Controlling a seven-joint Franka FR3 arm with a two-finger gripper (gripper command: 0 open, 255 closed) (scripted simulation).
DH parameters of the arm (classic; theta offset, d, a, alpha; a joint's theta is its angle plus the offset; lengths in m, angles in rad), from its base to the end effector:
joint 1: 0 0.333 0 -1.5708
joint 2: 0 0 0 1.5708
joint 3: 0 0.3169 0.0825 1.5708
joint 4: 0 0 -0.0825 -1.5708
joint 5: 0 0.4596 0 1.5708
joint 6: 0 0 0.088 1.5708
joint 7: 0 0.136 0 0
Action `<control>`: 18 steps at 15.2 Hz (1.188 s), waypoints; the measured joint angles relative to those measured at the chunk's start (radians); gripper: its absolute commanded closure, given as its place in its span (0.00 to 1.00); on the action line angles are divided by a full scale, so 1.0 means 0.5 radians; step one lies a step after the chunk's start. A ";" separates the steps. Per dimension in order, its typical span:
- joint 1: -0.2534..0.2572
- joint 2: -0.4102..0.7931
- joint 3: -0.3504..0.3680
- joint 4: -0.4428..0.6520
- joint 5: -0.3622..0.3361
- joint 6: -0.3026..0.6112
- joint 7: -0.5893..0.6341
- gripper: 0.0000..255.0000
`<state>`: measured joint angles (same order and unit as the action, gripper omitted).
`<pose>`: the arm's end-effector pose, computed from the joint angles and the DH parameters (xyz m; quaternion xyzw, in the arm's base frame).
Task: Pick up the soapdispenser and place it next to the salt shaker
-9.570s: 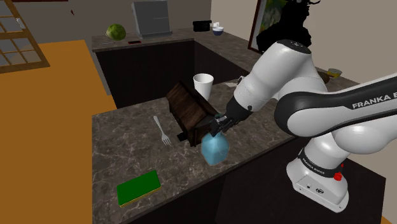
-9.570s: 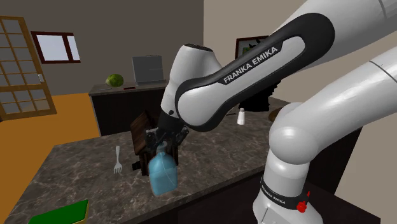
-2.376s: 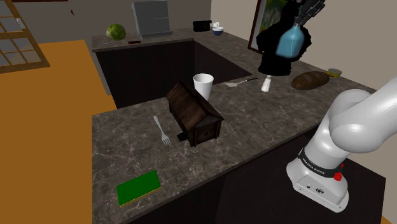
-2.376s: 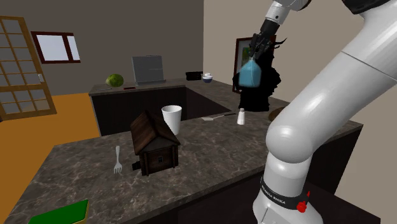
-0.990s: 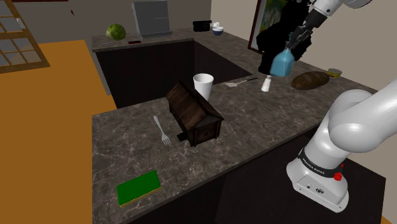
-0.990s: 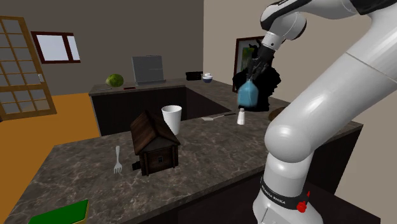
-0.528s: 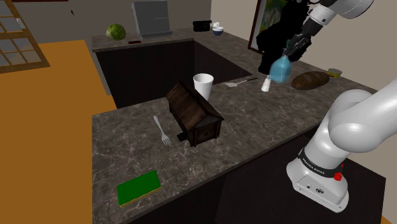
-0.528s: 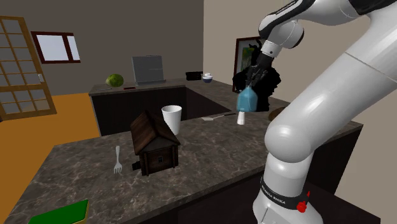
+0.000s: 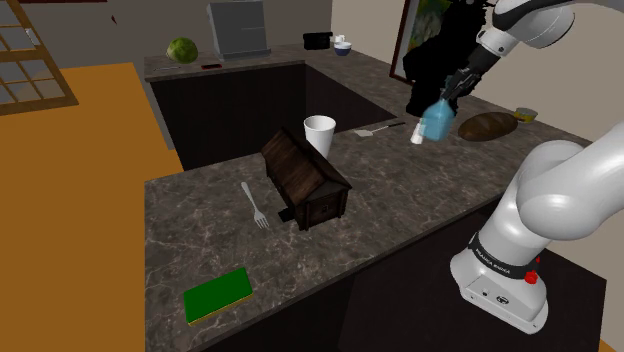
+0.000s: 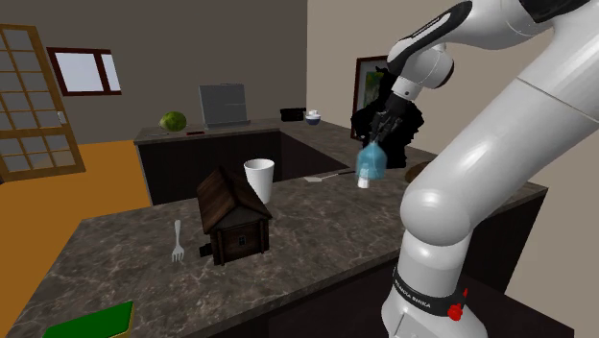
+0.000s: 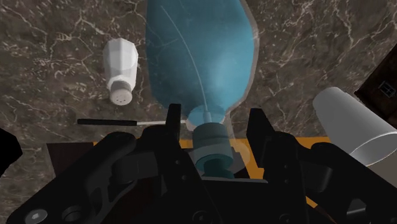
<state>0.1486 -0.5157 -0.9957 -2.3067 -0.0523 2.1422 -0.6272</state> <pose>0.3579 -0.4092 0.4085 -0.9766 0.0776 -0.1744 0.0996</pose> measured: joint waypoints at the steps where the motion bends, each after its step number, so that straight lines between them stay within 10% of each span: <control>1: 0.001 0.002 -0.008 -0.023 0.000 0.025 -0.006 1.00; 18: 0.201 0.168 -0.321 -0.241 0.102 0.407 -0.208 1.00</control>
<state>0.2491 -0.4317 -1.1561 -2.4274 -0.0011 2.3458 -0.7313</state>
